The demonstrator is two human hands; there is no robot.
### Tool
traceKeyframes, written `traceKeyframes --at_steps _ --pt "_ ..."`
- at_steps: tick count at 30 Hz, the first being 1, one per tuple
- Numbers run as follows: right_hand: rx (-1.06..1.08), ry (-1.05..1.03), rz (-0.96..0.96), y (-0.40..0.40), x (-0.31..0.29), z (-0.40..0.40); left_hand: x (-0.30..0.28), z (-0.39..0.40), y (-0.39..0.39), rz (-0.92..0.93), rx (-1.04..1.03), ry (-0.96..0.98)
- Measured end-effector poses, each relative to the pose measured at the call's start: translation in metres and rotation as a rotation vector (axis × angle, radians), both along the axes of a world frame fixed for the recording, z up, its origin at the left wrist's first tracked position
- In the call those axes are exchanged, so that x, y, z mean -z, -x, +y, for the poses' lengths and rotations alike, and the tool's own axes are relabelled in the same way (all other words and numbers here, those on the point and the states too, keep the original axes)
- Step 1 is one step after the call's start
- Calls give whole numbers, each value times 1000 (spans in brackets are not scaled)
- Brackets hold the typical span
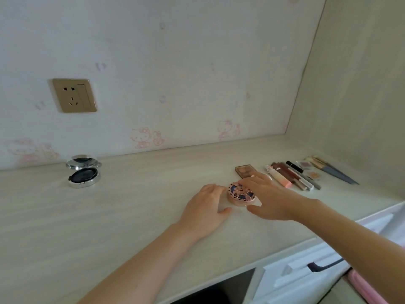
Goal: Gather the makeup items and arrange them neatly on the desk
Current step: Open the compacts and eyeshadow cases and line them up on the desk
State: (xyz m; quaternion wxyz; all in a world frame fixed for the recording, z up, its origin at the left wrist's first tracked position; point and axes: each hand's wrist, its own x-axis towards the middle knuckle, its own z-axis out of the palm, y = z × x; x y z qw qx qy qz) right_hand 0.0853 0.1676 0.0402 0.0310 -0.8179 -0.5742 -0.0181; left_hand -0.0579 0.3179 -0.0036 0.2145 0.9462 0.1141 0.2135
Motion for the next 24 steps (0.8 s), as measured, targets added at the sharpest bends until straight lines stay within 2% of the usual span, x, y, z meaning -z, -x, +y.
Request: traceKeyframes --at_steps 4,7,12,16,20,24 --pt "21 76 -47 -13 -1 1 0 -3 -21 157 34 112" --pt "9 105 -47 -19 -2 5 -1 -2 -31 200 49 170" --pt "-41 77 -42 -23 1 9 -3 1 -35 113 42 286" --pt "-42 24 -4 -19 7 11 -3 7 -30 113 76 379" --pt "-50 -83 91 -10 6 11 -3 14 -21 58 86 581" --pt "-63 -226 139 6 2 13 -12 17 -6 -99 97 821"
